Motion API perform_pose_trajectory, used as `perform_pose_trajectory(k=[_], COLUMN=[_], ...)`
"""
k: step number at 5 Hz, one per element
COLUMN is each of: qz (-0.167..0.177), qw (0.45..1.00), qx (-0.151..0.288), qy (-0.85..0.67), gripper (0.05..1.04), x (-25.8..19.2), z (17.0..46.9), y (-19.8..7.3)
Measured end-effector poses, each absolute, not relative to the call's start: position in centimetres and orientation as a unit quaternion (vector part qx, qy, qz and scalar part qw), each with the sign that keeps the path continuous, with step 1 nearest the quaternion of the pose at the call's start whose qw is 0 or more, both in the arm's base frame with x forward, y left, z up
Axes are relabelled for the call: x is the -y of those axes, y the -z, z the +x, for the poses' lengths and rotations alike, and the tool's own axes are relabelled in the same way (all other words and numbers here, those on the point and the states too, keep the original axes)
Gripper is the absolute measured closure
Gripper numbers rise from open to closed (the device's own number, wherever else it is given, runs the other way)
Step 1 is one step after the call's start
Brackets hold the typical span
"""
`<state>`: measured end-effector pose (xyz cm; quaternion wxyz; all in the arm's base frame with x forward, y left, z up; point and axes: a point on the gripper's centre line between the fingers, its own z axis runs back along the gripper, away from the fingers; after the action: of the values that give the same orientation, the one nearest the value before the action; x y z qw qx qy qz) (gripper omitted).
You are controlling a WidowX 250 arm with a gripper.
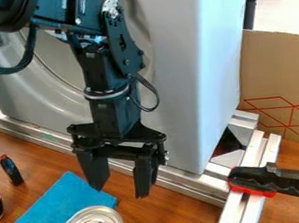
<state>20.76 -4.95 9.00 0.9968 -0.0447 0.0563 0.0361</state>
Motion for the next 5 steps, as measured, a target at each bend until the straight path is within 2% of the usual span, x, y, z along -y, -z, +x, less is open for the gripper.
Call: perform_pose_trajectory(k=[1, 2, 3, 4, 5], qz=[-0.042, 0.01, 0.086, 0.122, 0.131], qw=[0.996, 0.997, 0.989, 0.977, 0.963], qx=[-0.065, -0.077, -0.116, -0.173, -0.237], qy=[-0.037, -0.022, -0.011, -0.002, 0.003], gripper=[0.087, 0.087, 0.087, 0.087, 0.087], x=[4.9, 5.1, 6.5, 7.0, 7.1], z=[20.5, 18.6, 16.8, 15.2, 14.4], y=[-8.7, -10.7, -11.1, -10.5, -8.5])
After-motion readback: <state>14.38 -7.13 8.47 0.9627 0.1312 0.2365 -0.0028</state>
